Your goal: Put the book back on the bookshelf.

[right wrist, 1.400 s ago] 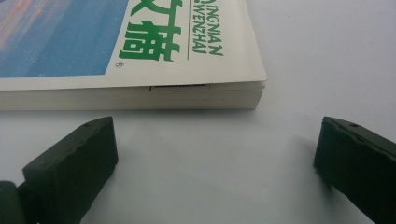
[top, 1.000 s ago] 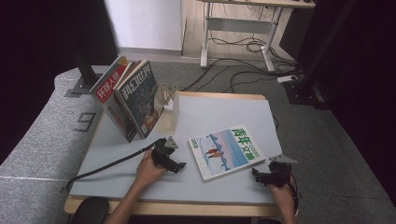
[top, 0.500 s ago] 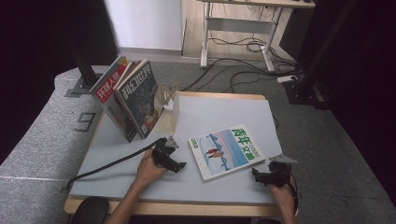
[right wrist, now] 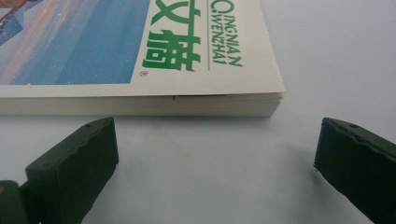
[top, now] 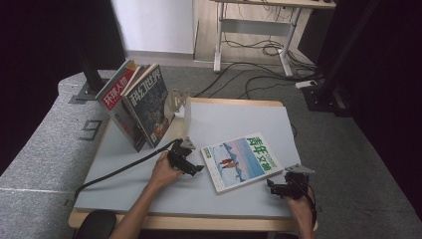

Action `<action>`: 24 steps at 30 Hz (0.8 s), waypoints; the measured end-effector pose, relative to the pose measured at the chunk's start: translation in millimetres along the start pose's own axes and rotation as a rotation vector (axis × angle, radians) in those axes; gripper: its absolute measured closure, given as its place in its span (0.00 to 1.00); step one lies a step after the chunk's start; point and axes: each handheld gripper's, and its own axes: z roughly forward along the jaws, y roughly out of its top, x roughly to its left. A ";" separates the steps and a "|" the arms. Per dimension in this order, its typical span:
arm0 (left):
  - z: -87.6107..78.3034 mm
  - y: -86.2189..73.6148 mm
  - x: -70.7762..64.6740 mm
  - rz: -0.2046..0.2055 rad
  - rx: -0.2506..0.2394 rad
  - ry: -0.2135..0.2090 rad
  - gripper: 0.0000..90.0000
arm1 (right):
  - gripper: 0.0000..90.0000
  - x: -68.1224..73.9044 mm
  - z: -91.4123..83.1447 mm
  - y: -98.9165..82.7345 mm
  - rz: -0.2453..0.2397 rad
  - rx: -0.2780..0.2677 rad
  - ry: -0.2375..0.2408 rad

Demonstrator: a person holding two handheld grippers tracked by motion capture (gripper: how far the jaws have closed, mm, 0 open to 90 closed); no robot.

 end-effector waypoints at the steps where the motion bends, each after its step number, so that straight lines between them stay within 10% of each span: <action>1: 0.4 2.3 0.2 0.005 -0.001 -0.001 0.03 | 0.00 0.7 0.5 0.1 -0.002 0.002 0.002; 13: 10.6 27.5 2.9 0.038 0.004 -0.012 0.05 | 0.00 7.8 -1.4 4.9 -0.006 -0.013 0.024; 24: 25.7 37.6 12.9 -0.013 -0.018 -0.073 0.05 | 0.00 12.2 0.2 9.0 0.010 -0.030 0.042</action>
